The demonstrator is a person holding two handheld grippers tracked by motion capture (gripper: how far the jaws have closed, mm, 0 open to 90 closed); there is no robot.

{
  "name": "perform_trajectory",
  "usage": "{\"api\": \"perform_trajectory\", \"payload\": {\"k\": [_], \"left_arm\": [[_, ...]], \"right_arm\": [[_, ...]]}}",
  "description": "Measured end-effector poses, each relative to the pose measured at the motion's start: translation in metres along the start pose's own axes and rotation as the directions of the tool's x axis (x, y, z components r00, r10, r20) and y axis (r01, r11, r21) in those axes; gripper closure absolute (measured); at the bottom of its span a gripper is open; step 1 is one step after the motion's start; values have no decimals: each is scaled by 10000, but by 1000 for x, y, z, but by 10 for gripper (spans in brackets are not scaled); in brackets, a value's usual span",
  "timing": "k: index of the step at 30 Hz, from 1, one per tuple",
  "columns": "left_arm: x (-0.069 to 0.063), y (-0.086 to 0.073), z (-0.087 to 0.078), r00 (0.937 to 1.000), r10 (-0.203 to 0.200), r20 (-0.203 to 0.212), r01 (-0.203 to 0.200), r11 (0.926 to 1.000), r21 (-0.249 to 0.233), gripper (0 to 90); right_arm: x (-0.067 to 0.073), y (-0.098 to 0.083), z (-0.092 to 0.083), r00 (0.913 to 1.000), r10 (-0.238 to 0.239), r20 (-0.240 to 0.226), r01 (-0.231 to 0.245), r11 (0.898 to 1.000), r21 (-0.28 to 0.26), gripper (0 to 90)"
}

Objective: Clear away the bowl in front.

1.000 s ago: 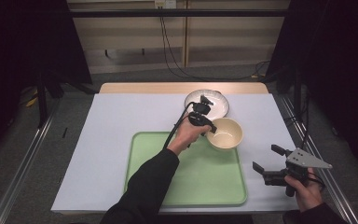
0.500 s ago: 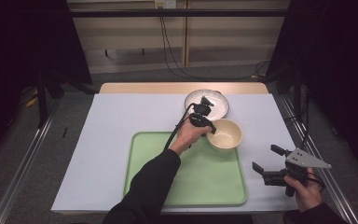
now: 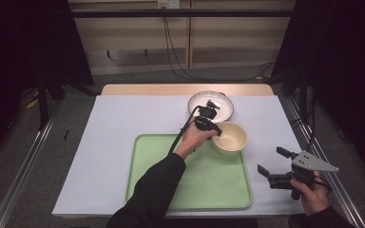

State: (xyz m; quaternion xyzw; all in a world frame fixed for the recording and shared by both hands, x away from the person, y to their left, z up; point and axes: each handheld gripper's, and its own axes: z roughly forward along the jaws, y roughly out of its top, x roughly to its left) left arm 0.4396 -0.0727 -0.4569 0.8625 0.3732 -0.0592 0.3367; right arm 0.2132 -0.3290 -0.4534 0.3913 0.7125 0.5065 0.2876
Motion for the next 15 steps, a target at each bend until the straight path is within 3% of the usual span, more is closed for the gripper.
{"api": "perform_trajectory", "payload": {"k": [3, 11, 12, 14, 15], "left_arm": [[1, -2, 0, 10000, -21, 81, 23, 9999, -159, 825], [1, -5, -3, 9976, 677, 154, -671, 9969, -402, 791], [2, -5, -5, 9967, 752, 311, -737, 9961, -480, 777], [3, -7, -7, 9973, 673, 285, -650, 9950, -759, 686], [3, -8, -9, 9963, 814, 262, -790, 9933, -842, 657]], "right_arm": [[0, 0, 0, 10000, -12, 43, 12, 10000, -12, 21], [0, 0, 1, 9999, -92, -89, 92, 9999, 61, 21], [1, 0, 1, 9999, -112, -79, 112, 9999, 40, 21], [0, 0, 0, 10000, -51, -68, 51, 10000, 50, 20], [0, 0, 0, 10000, -71, -26, 71, 10000, 18, 20]]}}
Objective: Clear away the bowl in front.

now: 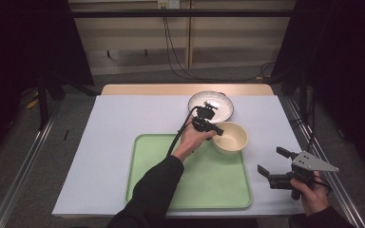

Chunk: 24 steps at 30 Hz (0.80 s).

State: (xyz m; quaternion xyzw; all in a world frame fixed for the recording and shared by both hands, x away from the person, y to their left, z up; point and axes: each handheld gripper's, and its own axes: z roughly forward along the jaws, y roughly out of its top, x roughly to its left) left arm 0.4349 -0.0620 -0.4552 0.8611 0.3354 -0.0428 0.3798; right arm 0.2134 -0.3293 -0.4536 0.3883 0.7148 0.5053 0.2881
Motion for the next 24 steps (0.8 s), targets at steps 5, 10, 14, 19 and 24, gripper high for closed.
{"api": "perform_trajectory", "payload": {"k": [5, 10, 14, 19, 24], "left_arm": [[1, -3, -11, 9970, -61, -765, 14, 9980, -624, 406], [5, -7, -35, 9869, 124, -1611, -355, 9893, -1416, 183], [8, -14, -51, 9831, 118, -1824, -441, 9838, -1739, 40], [13, -31, -70, 9774, 338, -2085, -809, 9717, -2221, 40], [18, -50, -87, 9746, 310, -2219, -862, 9660, -2436, 31]], "right_arm": [[0, 0, 0, 10000, 30, 30, -30, 10000, 24, 19], [0, 0, 1, 10000, 14, 6, -14, 10000, 3, 18], [0, 0, 1, 10000, 29, 21, -29, 10000, -7, 18], [0, 1, 0, 10000, -2, 81, 2, 10000, 4, 18], [0, 1, 1, 10000, -24, 93, 24, 10000, -15, 18]]}}
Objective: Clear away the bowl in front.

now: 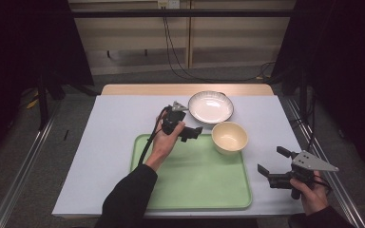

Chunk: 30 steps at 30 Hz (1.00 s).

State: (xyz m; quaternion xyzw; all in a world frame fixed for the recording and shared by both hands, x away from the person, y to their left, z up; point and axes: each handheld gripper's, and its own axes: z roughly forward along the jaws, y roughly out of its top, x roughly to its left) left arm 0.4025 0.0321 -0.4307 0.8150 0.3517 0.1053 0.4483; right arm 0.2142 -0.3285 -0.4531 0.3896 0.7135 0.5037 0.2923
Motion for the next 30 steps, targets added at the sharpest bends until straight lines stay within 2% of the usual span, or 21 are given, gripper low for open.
{"api": "perform_trajectory", "payload": {"k": [3, 4, 6, 10, 11, 15, 18, 19, 20, 22, 28, 30], "left_arm": [[2, -4, -10, 9994, 241, -234, -238, 9997, 101, 32], [3, -5, -14, 9996, 103, -260, -108, 9998, -170, 33], [3, -7, -22, 9996, 122, -264, -131, 9994, -332, 18], [1, -15, -38, 9964, 410, -743, -454, 9973, -584, 23], [0, -19, -43, 9958, 355, -848, -420, 9961, -771, 25], [2, -25, -60, 9948, 367, -954, -462, 9940, -995, 22], [3, -31, -72, 9944, -26, -1055, -91, 9939, -1103, 19], [3, -31, -72, 9944, -26, -1055, -91, 9939, -1103, 22], [5, -37, -81, 9934, -156, -1136, 22, 9931, -1170, 25], [6, -42, -87, 9923, -233, -1214, 79, 9921, -1256, 22], [8, -54, -113, 9854, -187, -1694, -77, 9880, -1541, 23], [9, -60, -123, 9814, -30, -1917, -287, 9863, -1625, 22]], "right_arm": [[0, 0, 0, 10000, 7, 11, -7, 10000, 8, 18], [0, 0, 0, 10000, 16, 0, -16, 10000, 18, 18], [0, 0, 0, 10000, 9, 52, -9, 10000, 0, 18], [0, 0, -1, 10000, 3, 43, -4, 10000, 36, 18], [-1, 0, 0, 10000, -11, 65, 11, 10000, -18, 18], [0, 0, 0, 10000, 28, 38, -28, 10000, 40, 18], [0, 0, 0, 10000, 22, 41, -22, 10000, 16, 18], [0, 0, 0, 10000, 22, 41, -22, 10000, 16, 18], [-1, 0, 1, 10000, -24, 63, 24, 10000, -6, 18], [0, 1, 0, 10000, -7, 54, 7, 10000, 9, 18], [0, 0, 1, 10000, -11, 52, 11, 10000, 18, 18], [0, 0, 1, 10000, -13, 60, 13, 10000, 27, 18]]}}
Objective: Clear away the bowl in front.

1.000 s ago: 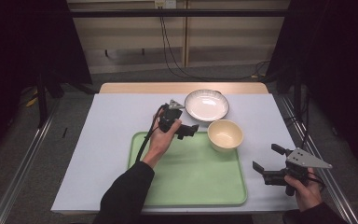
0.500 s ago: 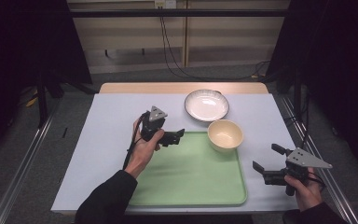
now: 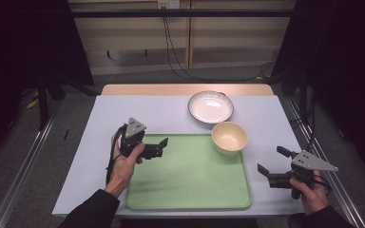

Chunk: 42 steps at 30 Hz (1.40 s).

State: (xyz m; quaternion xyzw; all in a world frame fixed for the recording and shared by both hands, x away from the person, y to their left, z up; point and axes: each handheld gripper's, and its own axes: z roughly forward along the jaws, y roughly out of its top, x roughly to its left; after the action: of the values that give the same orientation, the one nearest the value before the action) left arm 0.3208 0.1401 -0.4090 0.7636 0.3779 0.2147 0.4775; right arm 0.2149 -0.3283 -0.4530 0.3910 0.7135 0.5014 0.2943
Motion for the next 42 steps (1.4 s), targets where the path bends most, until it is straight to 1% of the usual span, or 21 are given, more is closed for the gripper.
{"api": "perform_trajectory", "payload": {"k": [4, 5, 7, 9, 10, 12, 15, 16, 17, 19, 20, 21, 23, 26, 28, 32, 33, 34, 37, 39, 42], "left_arm": [[8, -9, -18, 9997, 173, -177, -172, 9998, 30, 18], [8, -9, -18, 9997, 173, -177, -172, 9998, 30, 18], [15, -18, -28, 9983, 193, -543, -192, 9998, 21, 18], [21, -26, -33, 9971, -108, -750, 112, 9999, 54, 18], [24, -29, -36, 9971, -212, -735, 219, 9997, 84, 20], [28, -36, -42, 9959, -329, -843, 334, 9994, 47, 19], [32, -50, -51, 9924, -582, -1086, 564, 9982, -195, 16], [33, -54, -54, 9891, -938, -1138, 898, 9952, -395, 20], [33, -55, -56, 9866, -1138, -1172, 1090, 9930, -462, 25], [34, -54, -61, 9889, -1012, -1089, 972, 9944, -418, 17], [35, -55, -65, 9881, -975, -1188, 924, 9946, -484, 19], [34, -57, -68, 9863, -997, -1315, 936, 9943, -519, 20], [35, -64, -73, 9848, -1223, -1233, 1159, 9916, -581, 14], [35, -73, -82, 9842, -1229, -1272, 1176, 9919, -481, 19], [34, -77, -89, 9787, -1386, -1513, 1300, 9893, -654, 19], [28, -85, -99, 9756, -1677, -1413, 1590, 9847, -714, 22], [27, -86, -102, 9753, -1631, -1490, 1541, 9856, -703, 16], [25, -86, -105, 9711, -1679, -1694, 1559, 9844, -819, 18], [23, -90, -114, 9772, -1377, -1619, 1241, 9881, -910, 10], [23, -92, -118, 9768, -1280, -1716, 1111, 9883, -1047, 12], [25, -93, -120, 9731, -1431, -1804, 1245, 9860, -1108, 12]], "right_arm": [[0, 0, 0, 10000, 6, -9, -6, 10000, 52, 18], [0, 0, 0, 10000, 31, 27, -31, 10000, 55, 19], [0, 0, 0, 10000, 28, 36, -28, 10000, 46, 18], [0, 0, 0, 10000, 7, 49, -7, 10000, 67, 18], [0, 0, 0, 10000, -13, 53, 12, 10000, 63, 18], [0, 0, 0, 10000, -15, 70, 14, 10000, 74, 19], [0, 0, 0, 10000, -11, 24, 11, 9999, 104, 18], [0, 0, 0, 10000, 16, 56, -16, 9999, 114, 18], [0, 0, 0, 10000, -20, 92, 19, 10000, 93, 18], [0, 0, 0, 10000, -9, 35, 9, 9999, 123, 18], [0, 0, 0, 10000, -24, 23, 24, 9999, 137, 18], [0, 0, 0, 10000, -18, 29, 18, 9999, 142, 18], [0, 0, 0, 10000, -49, 80, 49, 9999, 92, 18], [0, 0, 0, 10000, -4, 56, 3, 9999, 152, 18], [0, 0, 0, 10000, 9, 54, -10, 9999, 148, 19], [0, 0, -1, 10000, -32, 69, 31, 9999, 119, 19], [0, 0, -2, 10000, -8, 82, 7, 9999, 127, 18], [0, 0, -2, 10000, -7, 81, 6, 9999, 127, 18], [0, -1, -1, 9999, -61, 107, 60, 9999, 137, 18], [0, -1, -1, 10000, -48, 51, 47, 9998, 168, 18], [0, -1, 1, 9999, -2, 147, -2, 9997, 251, 18]]}}
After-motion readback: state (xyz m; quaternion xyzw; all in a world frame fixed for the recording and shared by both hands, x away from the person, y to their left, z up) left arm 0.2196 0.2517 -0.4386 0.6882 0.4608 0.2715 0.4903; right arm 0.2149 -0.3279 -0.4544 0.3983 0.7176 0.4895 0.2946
